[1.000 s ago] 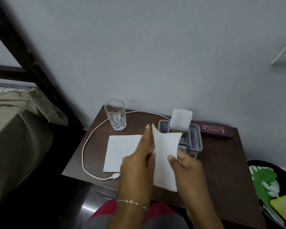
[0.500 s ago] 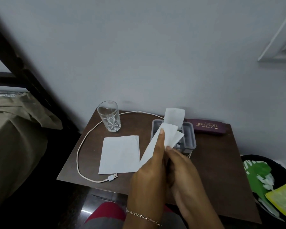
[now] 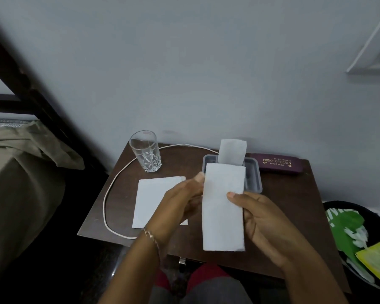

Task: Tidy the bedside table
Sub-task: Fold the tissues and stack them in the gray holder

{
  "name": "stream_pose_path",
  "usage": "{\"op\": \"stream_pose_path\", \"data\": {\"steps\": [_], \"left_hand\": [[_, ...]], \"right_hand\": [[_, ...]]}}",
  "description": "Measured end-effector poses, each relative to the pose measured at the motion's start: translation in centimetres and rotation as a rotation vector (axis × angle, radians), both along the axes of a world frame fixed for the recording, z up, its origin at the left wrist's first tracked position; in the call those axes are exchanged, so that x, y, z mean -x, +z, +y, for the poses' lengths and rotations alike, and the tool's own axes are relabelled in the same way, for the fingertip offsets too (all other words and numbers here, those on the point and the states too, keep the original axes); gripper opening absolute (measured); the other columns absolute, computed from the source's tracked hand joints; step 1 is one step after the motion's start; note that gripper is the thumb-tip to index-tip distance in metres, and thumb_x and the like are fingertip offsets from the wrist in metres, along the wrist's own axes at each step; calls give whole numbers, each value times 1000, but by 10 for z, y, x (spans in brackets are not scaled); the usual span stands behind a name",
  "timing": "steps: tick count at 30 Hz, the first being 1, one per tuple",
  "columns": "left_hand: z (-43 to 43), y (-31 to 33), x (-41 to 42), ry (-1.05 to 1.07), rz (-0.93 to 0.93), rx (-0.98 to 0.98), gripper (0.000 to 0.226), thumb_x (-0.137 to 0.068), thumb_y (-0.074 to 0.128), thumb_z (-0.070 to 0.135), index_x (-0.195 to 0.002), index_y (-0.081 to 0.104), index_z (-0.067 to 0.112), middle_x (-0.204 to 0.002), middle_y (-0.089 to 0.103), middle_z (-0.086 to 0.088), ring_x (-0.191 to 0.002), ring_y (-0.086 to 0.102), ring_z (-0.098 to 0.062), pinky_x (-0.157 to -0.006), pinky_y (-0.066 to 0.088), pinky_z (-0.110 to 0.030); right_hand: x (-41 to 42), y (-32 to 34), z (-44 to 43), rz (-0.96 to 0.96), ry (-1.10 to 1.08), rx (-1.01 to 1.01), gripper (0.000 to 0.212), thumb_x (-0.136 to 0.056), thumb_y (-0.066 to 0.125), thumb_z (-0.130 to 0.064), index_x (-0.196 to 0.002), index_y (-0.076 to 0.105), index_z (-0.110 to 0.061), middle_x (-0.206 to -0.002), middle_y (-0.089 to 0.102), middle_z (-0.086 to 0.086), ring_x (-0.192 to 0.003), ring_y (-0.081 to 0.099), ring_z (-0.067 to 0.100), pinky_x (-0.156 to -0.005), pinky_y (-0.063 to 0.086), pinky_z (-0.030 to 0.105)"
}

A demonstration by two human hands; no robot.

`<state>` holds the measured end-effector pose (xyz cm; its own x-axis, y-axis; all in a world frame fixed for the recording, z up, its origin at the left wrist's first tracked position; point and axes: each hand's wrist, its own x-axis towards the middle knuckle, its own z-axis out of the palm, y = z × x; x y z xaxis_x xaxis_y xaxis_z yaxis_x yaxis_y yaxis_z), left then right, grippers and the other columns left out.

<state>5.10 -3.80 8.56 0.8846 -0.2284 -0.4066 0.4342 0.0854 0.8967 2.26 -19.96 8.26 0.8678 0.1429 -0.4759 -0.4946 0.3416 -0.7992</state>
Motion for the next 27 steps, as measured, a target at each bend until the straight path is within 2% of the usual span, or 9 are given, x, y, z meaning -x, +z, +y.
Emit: {"op": "stream_pose_path", "data": {"steps": [2,4,8,10,12,14,17,21,27], "left_hand": [[-10,3,-11,-78,-68,-6,46,-74,62,38,-104,66,3,-98,71,-8,-87,67,-17,-78,54,-24],[-20,7,-22,-19,-120,21,36,-82,61,25,-100,62,-6,-94,68,-14,-84,61,-22,-76,50,-32],[-33,13,-48,28,-205,36,19,-84,62,23,-89,68,6,-87,67,-10,-79,60,-20,-74,46,-34],[-38,18,-60,30,-267,56,13,-85,62,21,-87,67,10,-84,67,-6,-75,61,-14,-69,51,-29],[-40,21,-73,52,-330,77,8,-85,61,16,-87,67,11,-85,67,-5,-79,62,-16,-74,54,-30],[-42,18,-84,79,-383,93,6,-84,62,10,-87,67,9,-80,68,-3,-79,61,-17,-73,55,-28],[-43,4,-95,88,-466,47,8,-82,63,4,-86,68,9,-71,70,8,-72,64,-7,-64,55,-19],[-45,-14,-103,97,-516,25,10,-81,63,2,-84,68,11,-70,72,13,-71,65,-1,-62,52,-15],[-44,-24,-109,83,-586,-47,13,-81,64,3,-80,69,14,-73,72,16,-75,65,0,-67,51,-14]], "right_hand": [[-5,2,-7,-20,92,51,34,-76,62,-27,-107,64,-12,-100,74,7,-94,70,22,-83,56,40],[-9,6,-9,-63,162,107,36,-71,67,-26,-105,65,-17,-99,75,2,-93,71,18,-81,58,40],[-25,6,-16,-192,126,405,24,-77,71,-11,-101,67,-14,-86,75,-5,-80,71,7,-66,58,21],[-40,2,-24,-323,75,654,14,-81,69,-11,-95,69,-15,-82,71,-12,-71,69,2,-65,56,19],[-58,-4,-34,-437,48,895,15,-83,68,-16,-98,70,-16,-82,66,-14,-71,64,-2,-67,52,19],[-73,-11,-45,-509,16,1048,20,-84,67,-20,-102,70,-14,-90,68,-7,-76,62,4,-69,51,24],[-89,-26,-54,-572,18,1252,24,-83,66,-26,-104,69,-16,-100,73,6,-88,65,25,-80,51,42],[-98,-46,-50,-623,65,1467,23,-83,63,-35,-99,68,-18,-90,72,9,-85,61,29,-77,40,36],[-96,-49,-45,-654,73,1541,32,-80,67,-39,-102,67,-16,-92,69,7,-90,58,28,-75,37,36]]}}
